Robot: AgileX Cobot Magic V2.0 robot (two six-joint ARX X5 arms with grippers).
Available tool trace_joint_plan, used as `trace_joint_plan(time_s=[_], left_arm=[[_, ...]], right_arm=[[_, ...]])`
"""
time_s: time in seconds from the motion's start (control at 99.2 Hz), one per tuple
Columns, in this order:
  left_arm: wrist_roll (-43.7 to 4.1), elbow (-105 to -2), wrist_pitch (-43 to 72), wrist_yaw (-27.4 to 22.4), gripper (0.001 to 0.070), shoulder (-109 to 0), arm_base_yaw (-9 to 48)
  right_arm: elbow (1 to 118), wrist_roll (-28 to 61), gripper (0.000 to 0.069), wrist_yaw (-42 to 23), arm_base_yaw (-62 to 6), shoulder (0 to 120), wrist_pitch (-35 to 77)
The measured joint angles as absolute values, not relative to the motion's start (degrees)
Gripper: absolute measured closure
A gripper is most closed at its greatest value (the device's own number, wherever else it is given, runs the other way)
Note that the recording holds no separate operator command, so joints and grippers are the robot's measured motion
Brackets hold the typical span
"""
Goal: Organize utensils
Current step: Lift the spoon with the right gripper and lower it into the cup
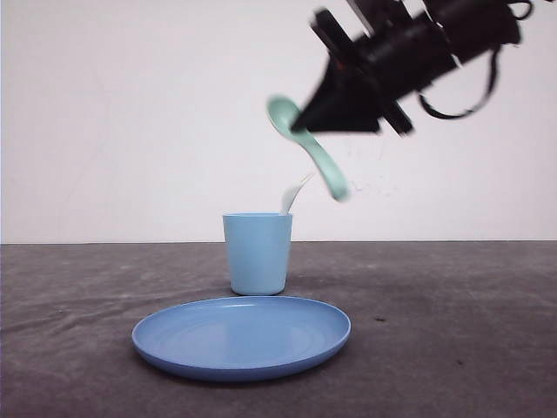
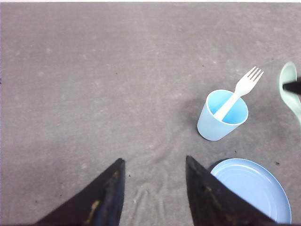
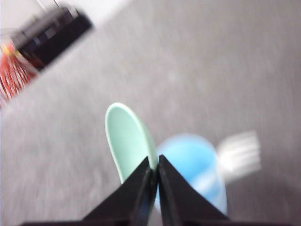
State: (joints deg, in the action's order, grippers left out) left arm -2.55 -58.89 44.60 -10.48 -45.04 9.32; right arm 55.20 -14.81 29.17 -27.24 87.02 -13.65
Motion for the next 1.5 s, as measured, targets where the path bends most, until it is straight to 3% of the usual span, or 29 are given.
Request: trace_joint_plan(time_s=[0.333,0.676,1.039,1.119,1.311,1.503], left_arm=[[-2.55,-58.89,44.60,-10.48,0.0473,-45.04,9.32],[-2.55,-58.89,44.60,-10.50,0.0473,-45.04,9.32],[-2.55,-58.89,44.64,-10.50,0.0473,-45.04,9.30],[-2.55,-58.89,44.66,-10.50,0.0473,-45.04,9.30],[-2.55,-58.89,44.66,-10.50,0.0473,-45.04,9.30],[-2.55,-58.89,44.71,-10.50,0.0473,-45.04,9.28]], right_arm=[[55.20,-6.85,0.0673,15.11,-34.46,90.94,-32.29],[55.22,-2.70,0.0673,12.12,-35.53,101.14,-45.23],[55.22,-2.35,0.0669,11.68,-35.75,107.24,-43.83],[55.22,-2.33,0.0612,11.68,-35.75,107.26,-43.35],[55.22,-2.35,0.0332,11.99,-35.75,107.26,-43.29],[55.22,-2.85,0.0276,15.68,-35.73,106.17,-41.95]])
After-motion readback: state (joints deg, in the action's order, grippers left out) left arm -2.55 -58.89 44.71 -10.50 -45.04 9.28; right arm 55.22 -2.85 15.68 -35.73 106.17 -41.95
